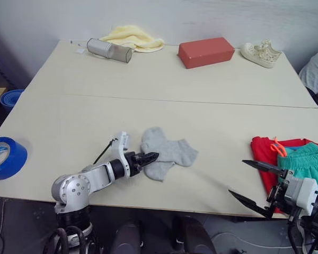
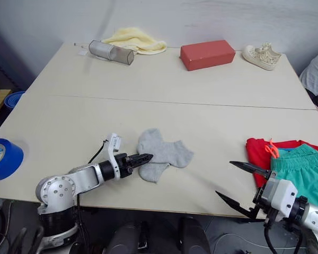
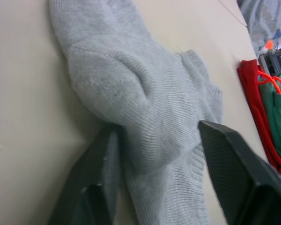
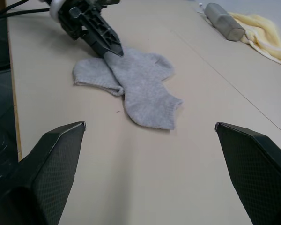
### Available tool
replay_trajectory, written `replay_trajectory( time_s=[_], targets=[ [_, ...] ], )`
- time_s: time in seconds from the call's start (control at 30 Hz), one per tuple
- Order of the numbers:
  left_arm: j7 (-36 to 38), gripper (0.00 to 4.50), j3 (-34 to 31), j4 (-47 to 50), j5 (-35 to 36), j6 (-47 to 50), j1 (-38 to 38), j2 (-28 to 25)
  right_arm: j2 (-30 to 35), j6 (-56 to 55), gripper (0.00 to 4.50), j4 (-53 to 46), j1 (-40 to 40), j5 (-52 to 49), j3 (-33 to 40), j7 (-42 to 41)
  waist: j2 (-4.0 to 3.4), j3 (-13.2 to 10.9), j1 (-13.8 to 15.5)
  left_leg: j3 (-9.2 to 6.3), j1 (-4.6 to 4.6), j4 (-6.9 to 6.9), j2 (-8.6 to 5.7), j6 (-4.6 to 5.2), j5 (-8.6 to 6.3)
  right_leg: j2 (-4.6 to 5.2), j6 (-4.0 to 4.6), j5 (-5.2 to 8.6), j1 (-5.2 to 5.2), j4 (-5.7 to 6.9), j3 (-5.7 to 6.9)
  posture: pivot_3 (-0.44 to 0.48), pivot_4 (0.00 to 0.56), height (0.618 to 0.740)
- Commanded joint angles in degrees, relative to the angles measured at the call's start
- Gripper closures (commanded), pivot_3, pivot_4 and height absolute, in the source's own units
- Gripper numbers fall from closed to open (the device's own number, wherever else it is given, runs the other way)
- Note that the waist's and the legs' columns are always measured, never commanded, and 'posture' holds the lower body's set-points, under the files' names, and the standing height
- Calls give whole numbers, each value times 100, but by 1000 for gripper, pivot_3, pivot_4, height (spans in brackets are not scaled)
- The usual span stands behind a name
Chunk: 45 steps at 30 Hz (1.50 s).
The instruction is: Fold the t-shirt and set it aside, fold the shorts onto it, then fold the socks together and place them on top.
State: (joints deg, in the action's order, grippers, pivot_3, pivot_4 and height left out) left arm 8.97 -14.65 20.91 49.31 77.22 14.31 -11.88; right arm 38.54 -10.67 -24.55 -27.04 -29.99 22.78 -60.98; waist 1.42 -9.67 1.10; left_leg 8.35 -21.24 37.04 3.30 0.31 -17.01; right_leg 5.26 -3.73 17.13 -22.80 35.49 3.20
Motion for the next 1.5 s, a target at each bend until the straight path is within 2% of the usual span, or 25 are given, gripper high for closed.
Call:
replay_trajectory(
  time_s=[0.03,0.1,0.13,0.2,0.3,0.43,0.53,0.6,0.77,0.83,1.0,1.33,1.43,1.5],
  targets=[
    [876,1212,-67,136,-22,-361,-188,-994,-57,637,0,-424,-229,-610,29,245,-3,-1,-18,0,0,-3,3,-4,-1,-1,10,6,-4,3,1,0,150,740],
    [1601,1212,29,0,-115,-711,-288,-1702,-35,1148,0,-604,-302,-903,-9,472,-6,-6,-23,-1,0,-5,12,-11,-1,-5,97,55,-8,6,2,0,150,740],
    [2278,1212,132,-271,-268,-1003,-326,-2339,-40,1634,0,-859,-252,-1202,-192,841,-9,-7,-32,-1,-3,-6,14,-13,-1,-5,100,56,-13,8,1,0,150,740],
    [3225,1212,368,-696,-614,-1685,-350,-3135,-65,2231,0,-1209,-123,-1520,-444,1308,-12,-8,-64,4,-7,-7,20,-19,-2,-4,105,58,-28,13,-3,0,150,740],
    [4188,1212,733,-1470,-1449,-3475,-23,-3508,-35,2962,0,-1580,116,-1662,-931,1853,-34,-16,-93,8,-33,-12,18,-21,-2,5,108,57,-64,15,-8,0,150,740],
    [4883,1212,1127,-2615,-2095,-4808,834,-3343,-28,4005,0,-1827,638,-1793,-1679,2569,-33,-15,-23,8,-71,-19,14,-19,-3,13,107,57,-94,3,-2,0,150,740],
    [5205,1212,1461,-3344,-2513,-5520,1478,-3064,-129,4600,0,-1788,1288,-1434,-2332,3103,-30,-13,-42,11,-124,-10,13,-7,9,12,88,46,-144,15,1,0,150,740],
    [5359,1212,1638,-3836,-2777,-6019,1873,-2820,-266,4722,0,-1619,1729,-1061,-2739,3302,-29,-12,-43,14,-151,8,11,-7,24,11,41,20,-171,35,8,0,150,740],
    [5721,1212,1973,-4945,-3332,-7067,2571,-2351,-547,4482,0,-1180,2517,135,-3707,3444,-24,-14,-99,24,-200,60,19,4,22,-44,0,10,-193,36,81,0,150,740],
    [5791,1212,2051,-5312,-3496,-7315,2781,-2196,-552,4337,0,-1080,2664,534,-4061,3324,-21,-16,-113,25,-205,87,21,12,12,-76,-12,8,-188,38,86,0,150,740],
    [5665,1212,2117,-5988,-3802,-7575,3169,-1799,-591,3665,0,-814,2872,1462,-4622,3150,-18,-17,-118,24,-205,108,32,29,5,-79,-36,-4,-182,45,82,0,150,740],
    [5179,1212,2175,-7022,-4415,-7792,3699,-1452,-769,2788,0,-337,3211,2837,-4951,3164,-16,-17,-124,23,-202,123,32,49,4,-80,-48,-15,-178,62,79,0,150,740],
    [5084,1832,2087,-7371,-4441,-7678,3883,-1407,-664,2388,0,-344,3173,3276,-4890,3194,-15,-17,-123,24,-202,124,31,32,14,-79,-48,-15,-178,62,79,0,150,740],
    [5129,2466,2054,-7431,-4414,-7514,3939,-1380,-665,2177,0,-363,3085,3197,-4876,3006,-15,-16,-127,26,-202,125,30,32,14,-80,-48,-15,-178,61,78,0,150,740]
  ],
)
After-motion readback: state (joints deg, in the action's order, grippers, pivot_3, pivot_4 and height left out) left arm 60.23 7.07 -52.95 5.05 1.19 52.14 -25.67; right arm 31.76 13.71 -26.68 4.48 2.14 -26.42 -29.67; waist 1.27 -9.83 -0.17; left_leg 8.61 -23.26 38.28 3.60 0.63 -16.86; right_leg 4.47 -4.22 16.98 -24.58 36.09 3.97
